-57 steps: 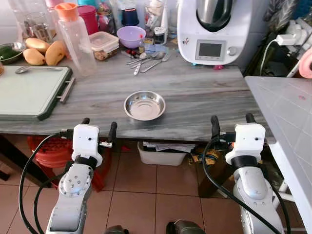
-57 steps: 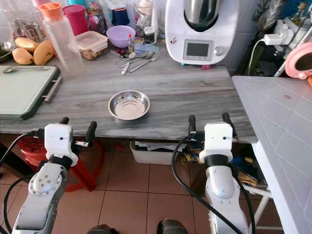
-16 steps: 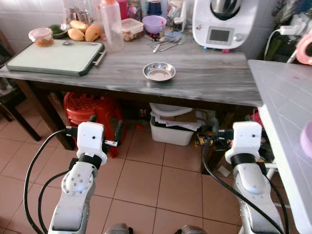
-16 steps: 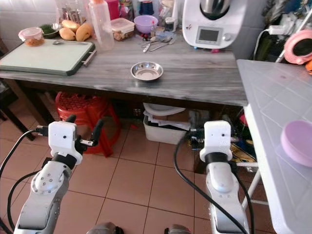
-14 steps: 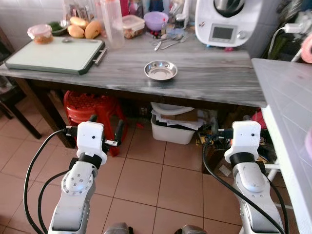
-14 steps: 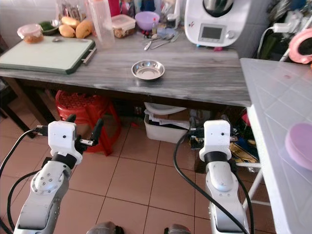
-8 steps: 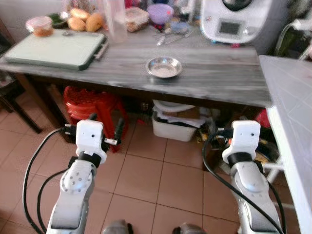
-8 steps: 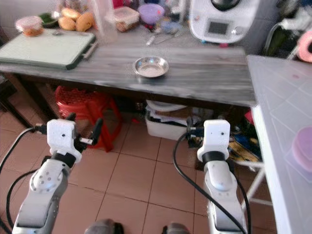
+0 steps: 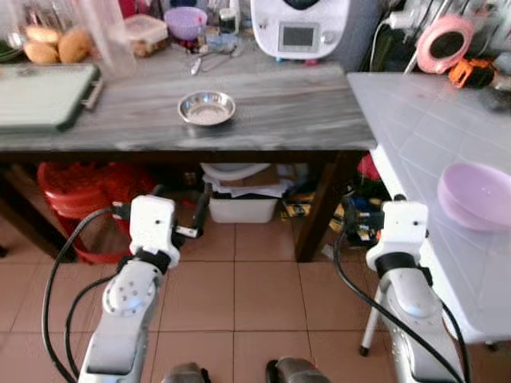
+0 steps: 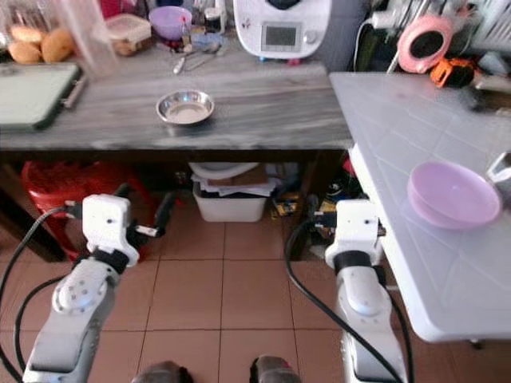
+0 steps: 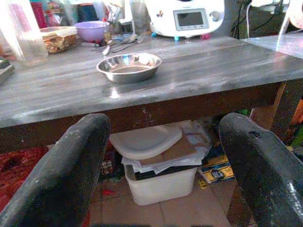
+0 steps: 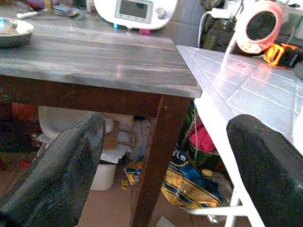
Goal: Setting the table
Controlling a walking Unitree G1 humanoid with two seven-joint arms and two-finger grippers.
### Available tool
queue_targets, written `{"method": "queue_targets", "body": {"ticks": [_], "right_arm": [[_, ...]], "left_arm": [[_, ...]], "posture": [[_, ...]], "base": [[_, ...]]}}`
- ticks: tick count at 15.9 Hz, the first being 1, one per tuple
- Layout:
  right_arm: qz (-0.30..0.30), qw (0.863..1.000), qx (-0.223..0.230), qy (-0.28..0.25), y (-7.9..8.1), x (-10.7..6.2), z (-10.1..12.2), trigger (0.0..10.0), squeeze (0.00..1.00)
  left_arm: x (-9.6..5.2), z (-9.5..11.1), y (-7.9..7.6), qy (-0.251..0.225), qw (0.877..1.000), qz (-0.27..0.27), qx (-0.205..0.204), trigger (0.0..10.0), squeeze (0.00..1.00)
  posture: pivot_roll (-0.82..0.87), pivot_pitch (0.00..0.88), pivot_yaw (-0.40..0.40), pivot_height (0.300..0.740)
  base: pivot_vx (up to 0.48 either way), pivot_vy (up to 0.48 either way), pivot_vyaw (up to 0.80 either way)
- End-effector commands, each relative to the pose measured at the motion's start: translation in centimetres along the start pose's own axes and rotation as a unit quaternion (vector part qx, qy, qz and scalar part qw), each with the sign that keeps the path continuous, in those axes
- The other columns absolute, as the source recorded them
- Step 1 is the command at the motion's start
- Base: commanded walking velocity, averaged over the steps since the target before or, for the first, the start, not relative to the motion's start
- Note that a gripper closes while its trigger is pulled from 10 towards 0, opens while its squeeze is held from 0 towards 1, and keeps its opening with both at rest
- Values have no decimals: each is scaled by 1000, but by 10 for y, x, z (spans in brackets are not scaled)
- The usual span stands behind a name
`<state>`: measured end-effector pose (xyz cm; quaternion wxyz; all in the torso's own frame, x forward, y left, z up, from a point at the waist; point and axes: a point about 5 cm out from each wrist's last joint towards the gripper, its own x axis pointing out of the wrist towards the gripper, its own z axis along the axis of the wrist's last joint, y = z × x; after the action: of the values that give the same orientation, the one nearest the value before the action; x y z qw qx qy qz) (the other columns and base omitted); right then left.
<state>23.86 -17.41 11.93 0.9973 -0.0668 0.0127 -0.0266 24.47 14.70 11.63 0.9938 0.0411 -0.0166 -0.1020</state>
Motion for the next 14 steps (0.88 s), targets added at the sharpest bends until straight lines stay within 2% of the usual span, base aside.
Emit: {"method": "queue_targets", "body": {"ticks": [1, 14], "right_arm": [[3, 1000, 3, -6, 0, 0, 3, 10000, 0], [5, 1000, -1, -6, -1, -1, 3, 10000, 0]], "left_arm": [[0, 2, 0, -2, 1000, -1, 0, 10000, 0], [-1, 1, -1, -1, 1000, -2, -3, 10000, 0]], "posture": [[3, 18, 3, 740], [-1, 22, -3, 740]], "base": [[0, -244, 0], [0, -295, 0]]}}
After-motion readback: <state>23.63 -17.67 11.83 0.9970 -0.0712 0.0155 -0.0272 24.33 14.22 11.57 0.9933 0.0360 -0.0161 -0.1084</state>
